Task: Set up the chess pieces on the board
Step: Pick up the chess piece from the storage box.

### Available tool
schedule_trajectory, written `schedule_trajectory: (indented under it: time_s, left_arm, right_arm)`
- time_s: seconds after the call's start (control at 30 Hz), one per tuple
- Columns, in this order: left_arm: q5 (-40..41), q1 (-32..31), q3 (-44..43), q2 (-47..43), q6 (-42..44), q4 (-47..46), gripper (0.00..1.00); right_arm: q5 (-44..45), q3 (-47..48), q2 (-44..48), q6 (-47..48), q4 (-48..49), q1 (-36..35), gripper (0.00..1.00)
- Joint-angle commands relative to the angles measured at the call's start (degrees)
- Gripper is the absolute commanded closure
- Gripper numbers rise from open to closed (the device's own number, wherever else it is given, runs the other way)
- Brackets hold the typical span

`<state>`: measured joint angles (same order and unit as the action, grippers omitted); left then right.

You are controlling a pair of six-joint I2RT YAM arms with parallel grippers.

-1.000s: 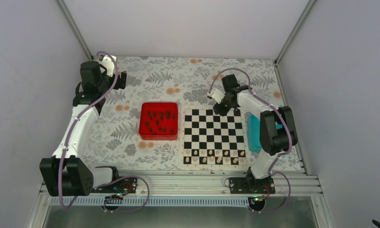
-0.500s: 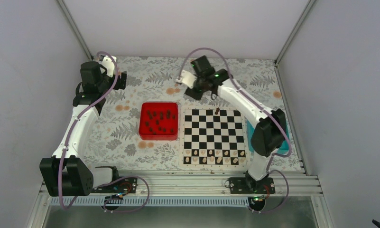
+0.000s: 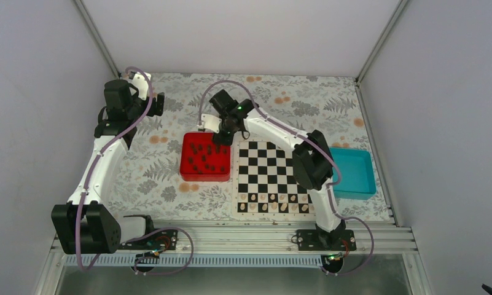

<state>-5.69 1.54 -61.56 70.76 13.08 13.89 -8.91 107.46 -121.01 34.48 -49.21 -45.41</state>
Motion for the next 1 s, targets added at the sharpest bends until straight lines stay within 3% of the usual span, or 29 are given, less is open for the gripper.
schedule_trajectory:
  time_s: [0.0, 0.6, 0.97]
  left_arm:
    - [-0.7, 0.35, 0.87, -1.2, 0.36, -0.57, 0.0]
    - [-0.68, 0.39, 1.26, -1.52, 0.42, -0.97, 0.0]
    - [-2.3, 0.48, 1.87, -1.57, 0.96, -1.2, 0.0]
  right_arm:
    - [-2.76, 2.08, -3.61, -0.12, 1.1, -2.14, 0.52]
    - [-0.5, 3.26, -9.81, -1.44, 6.31, -4.36, 0.52]
    - [-0.7, 4.41, -12.31, -1.33, 4.86, -4.48, 0.63]
